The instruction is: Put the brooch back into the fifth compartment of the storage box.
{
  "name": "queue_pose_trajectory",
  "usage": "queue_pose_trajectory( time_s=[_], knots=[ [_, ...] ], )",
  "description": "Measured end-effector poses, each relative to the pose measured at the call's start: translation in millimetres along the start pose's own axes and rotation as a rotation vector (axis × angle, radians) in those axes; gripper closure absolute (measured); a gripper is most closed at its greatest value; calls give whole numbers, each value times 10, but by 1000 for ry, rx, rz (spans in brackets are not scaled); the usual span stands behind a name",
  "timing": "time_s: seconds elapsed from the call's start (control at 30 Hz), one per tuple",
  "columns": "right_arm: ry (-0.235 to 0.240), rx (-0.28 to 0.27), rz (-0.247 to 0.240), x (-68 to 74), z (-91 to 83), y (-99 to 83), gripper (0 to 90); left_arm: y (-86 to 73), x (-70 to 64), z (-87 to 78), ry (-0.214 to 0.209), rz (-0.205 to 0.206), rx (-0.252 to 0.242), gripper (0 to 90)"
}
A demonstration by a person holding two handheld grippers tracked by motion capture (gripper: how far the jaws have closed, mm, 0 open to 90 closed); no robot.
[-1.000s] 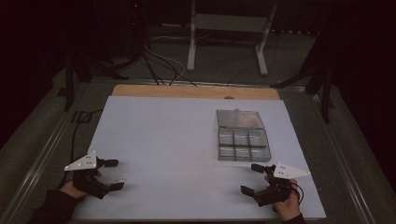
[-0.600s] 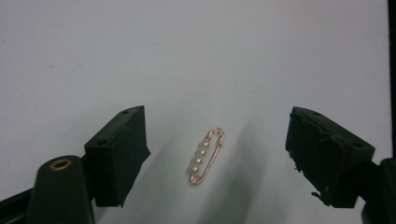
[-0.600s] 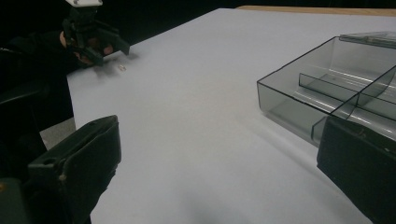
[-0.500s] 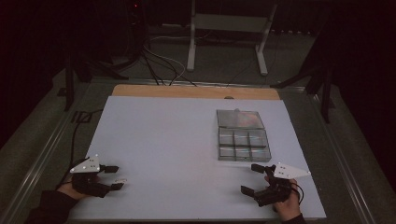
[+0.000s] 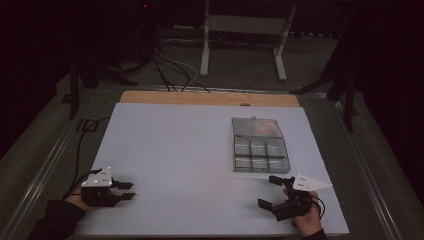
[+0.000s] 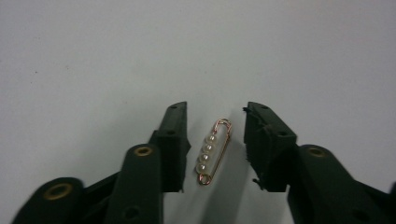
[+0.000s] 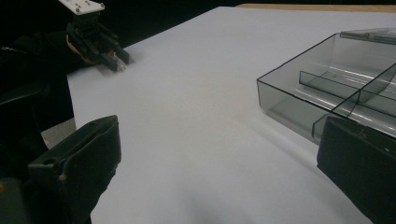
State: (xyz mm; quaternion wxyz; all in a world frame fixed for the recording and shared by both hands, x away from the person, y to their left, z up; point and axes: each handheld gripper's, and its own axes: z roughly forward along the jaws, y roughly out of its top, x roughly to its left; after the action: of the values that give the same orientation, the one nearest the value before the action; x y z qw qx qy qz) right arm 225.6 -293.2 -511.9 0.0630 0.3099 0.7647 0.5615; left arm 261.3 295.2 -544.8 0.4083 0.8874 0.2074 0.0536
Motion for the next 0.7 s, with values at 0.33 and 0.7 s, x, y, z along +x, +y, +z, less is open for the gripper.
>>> queue_pose_trajectory(
  time_s=[0.33,0.7],
  knots=[
    [-2,3,0,0,2,-1,0,60,-16,12,4,41,49,842],
    [-3,1,-1,2,-5,0,0,90,-3,-23,-3,29,33,877]
  ],
)
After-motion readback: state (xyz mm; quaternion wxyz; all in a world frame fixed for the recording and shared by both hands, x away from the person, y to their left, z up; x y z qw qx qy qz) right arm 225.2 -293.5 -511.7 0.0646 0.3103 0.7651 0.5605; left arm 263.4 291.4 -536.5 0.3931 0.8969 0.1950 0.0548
